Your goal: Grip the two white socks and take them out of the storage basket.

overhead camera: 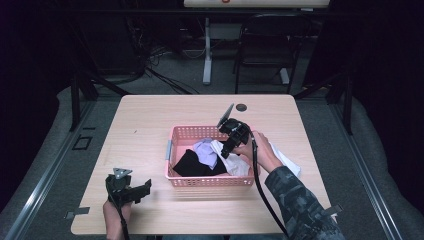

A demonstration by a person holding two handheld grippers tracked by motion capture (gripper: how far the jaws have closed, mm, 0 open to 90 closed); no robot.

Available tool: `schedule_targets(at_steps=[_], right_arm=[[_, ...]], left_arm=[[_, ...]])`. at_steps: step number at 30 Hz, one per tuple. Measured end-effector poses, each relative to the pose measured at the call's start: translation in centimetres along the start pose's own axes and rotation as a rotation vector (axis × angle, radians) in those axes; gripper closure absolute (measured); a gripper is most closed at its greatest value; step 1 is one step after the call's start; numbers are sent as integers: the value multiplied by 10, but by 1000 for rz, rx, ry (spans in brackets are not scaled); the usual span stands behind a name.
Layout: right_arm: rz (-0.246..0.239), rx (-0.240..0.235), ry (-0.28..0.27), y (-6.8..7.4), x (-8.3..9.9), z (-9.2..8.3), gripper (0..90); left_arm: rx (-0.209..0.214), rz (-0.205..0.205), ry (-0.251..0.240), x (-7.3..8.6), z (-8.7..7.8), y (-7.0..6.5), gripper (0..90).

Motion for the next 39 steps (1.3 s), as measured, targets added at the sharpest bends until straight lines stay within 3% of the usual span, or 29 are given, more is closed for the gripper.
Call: schedule_targets(at_steps=[6, 13, 16, 20, 24, 39], right_arm=[[15, 5, 12, -1, -3, 12, 259], [11, 3, 37, -1, -6, 26, 357], [15, -4, 65, -1, -5, 35, 479], [16, -20, 71, 1, -4, 40, 719], [1, -14, 90, 0, -2, 32, 851], [-2, -3, -4, 3, 6, -21, 858]], left_arm=[[0, -1, 0, 0, 0, 0, 156], [-1, 0, 0, 0, -1, 0, 156], [-1, 2, -1, 0, -1, 0, 156], [0, 3, -1, 0, -1, 1, 156], [1, 2, -2, 0, -1, 0, 156], [0, 5, 0, -1, -1, 0, 156]])
Point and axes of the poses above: each handheld gripper's, and its own axes: z roughly forward along the jaws, x roughly out of its underside, y roughly to its left, the point moved 8 cm from there along z, roughly forward along the jaws, and after that the axes turned 15 degrees about y, right-handed, at the moved point
